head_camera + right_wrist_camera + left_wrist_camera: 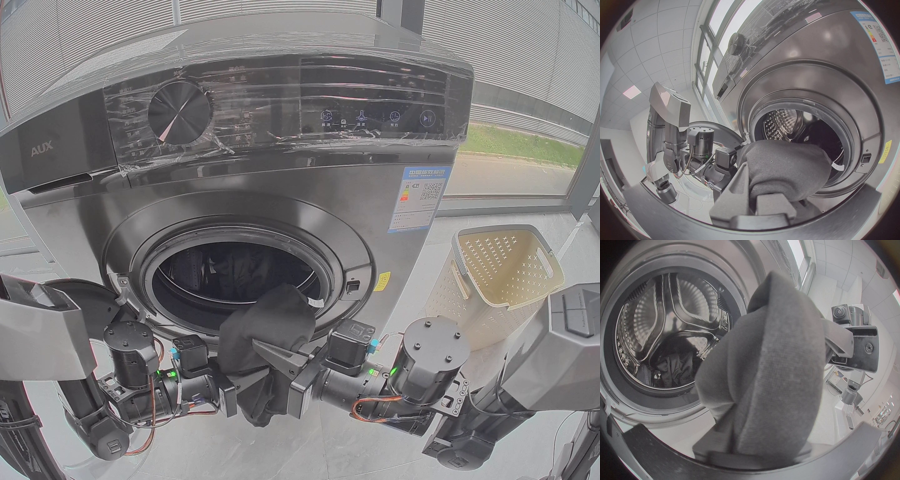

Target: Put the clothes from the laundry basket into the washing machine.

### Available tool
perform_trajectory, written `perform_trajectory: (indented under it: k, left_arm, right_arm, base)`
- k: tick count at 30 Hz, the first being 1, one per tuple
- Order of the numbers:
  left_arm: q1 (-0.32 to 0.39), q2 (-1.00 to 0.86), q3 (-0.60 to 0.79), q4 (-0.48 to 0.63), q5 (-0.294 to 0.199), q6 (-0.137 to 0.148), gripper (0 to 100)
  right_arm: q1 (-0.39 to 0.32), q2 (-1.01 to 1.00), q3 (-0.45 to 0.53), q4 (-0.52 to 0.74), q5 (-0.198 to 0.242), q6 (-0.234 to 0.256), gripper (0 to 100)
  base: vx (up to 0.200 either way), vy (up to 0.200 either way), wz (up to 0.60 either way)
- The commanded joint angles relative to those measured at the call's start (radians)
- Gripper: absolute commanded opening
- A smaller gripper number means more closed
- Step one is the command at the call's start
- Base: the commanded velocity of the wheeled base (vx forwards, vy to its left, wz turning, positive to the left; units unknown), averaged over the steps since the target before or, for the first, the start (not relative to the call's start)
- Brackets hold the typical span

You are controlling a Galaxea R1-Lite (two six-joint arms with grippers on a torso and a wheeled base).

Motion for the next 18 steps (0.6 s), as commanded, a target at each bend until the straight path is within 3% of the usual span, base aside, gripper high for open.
perform_trajectory:
  k: [1,5,8,9,10,14,18]
  left_arm:
    - [0.004,0.012,-0.017,0.000,0.005,-0.007,0]
    - [0.009,-0.002,-0.016,-0.005,0.042,-0.016,0]
    - [0.004,-0.045,0.007,-0.006,0.051,-0.037,0]
    - [-0.002,-0.068,0.026,-0.006,0.051,-0.062,0]
    - [-0.002,-0.070,0.029,-0.005,0.051,-0.063,0]
    - [0.009,-0.100,0.030,-0.006,0.059,-0.076,0]
    - [0.047,-0.120,0.018,-0.005,0.085,-0.091,0]
  right_arm:
    - [0.007,0.001,0.005,-0.002,-0.003,0.003,0]
    - [0.013,0.001,0.007,-0.004,-0.017,0.006,0]
    - [0.016,0.000,0.008,-0.010,-0.015,0.007,0]
    - [0.019,0.000,0.015,-0.021,-0.015,0.007,0]
    - [0.019,0.000,0.015,-0.021,-0.015,0.007,100]
    - [0.017,-0.008,0.036,-0.022,-0.018,0.012,100]
    - [0.003,-0.054,0.117,-0.002,-0.021,0.009,100]
  base:
    - [0.000,0.000,0.00]
    - [0.000,0.000,0.00]
    - [0.000,0.000,0.00]
    - [0.000,0.000,0.00]
    - [0.000,0.000,0.00]
    - [0.000,0.000,0.00]
    - [0.000,0.000,0.00]
